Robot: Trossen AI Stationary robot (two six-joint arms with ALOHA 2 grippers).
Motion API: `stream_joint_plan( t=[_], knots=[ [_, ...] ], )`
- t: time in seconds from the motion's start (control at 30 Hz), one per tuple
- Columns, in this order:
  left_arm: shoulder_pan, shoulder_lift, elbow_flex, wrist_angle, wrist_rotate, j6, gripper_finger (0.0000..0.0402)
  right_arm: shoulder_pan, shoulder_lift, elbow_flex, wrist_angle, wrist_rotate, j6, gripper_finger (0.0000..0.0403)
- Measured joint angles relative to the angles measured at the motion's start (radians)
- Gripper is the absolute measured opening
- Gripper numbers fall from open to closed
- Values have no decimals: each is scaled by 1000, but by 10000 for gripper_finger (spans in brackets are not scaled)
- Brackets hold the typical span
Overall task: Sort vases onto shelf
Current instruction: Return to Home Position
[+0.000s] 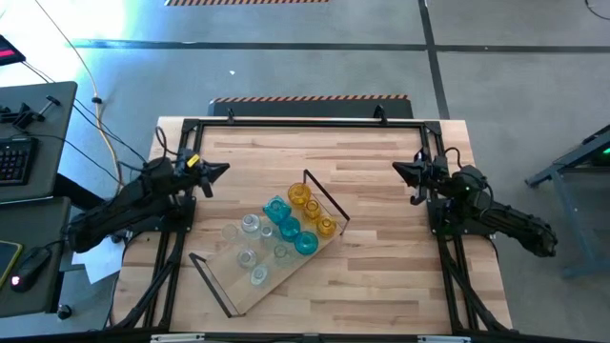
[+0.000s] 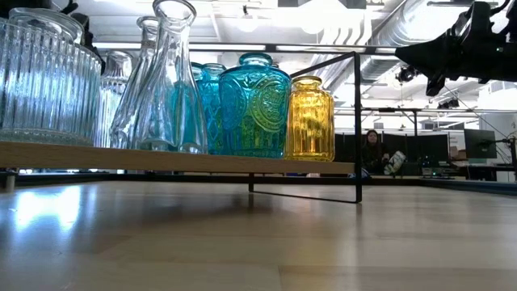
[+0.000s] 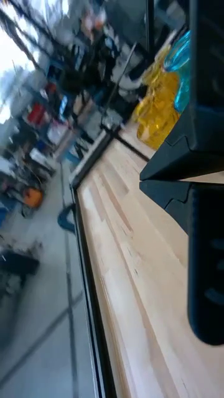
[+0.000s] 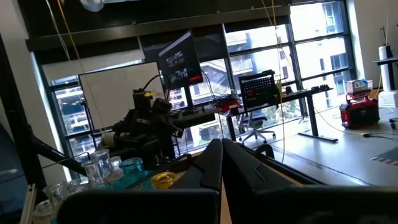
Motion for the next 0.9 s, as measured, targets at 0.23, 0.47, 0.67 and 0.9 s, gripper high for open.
stream_joint_plan(
  t=[0.23,0.47,0.67,0.9],
  knots=[
    [-79,0,-184,364,-1,0,0,0,1,0,-2,0,0,0],
    [-210,-1,-187,359,0,0,0,0,1,0,-5,0,0,0],
    [-313,-1,-187,366,1,0,0,0,1,0,-6,0,0,0],
    [-324,-1,-187,367,1,0,0,0,1,0,-6,0,0,0]
  ],
)
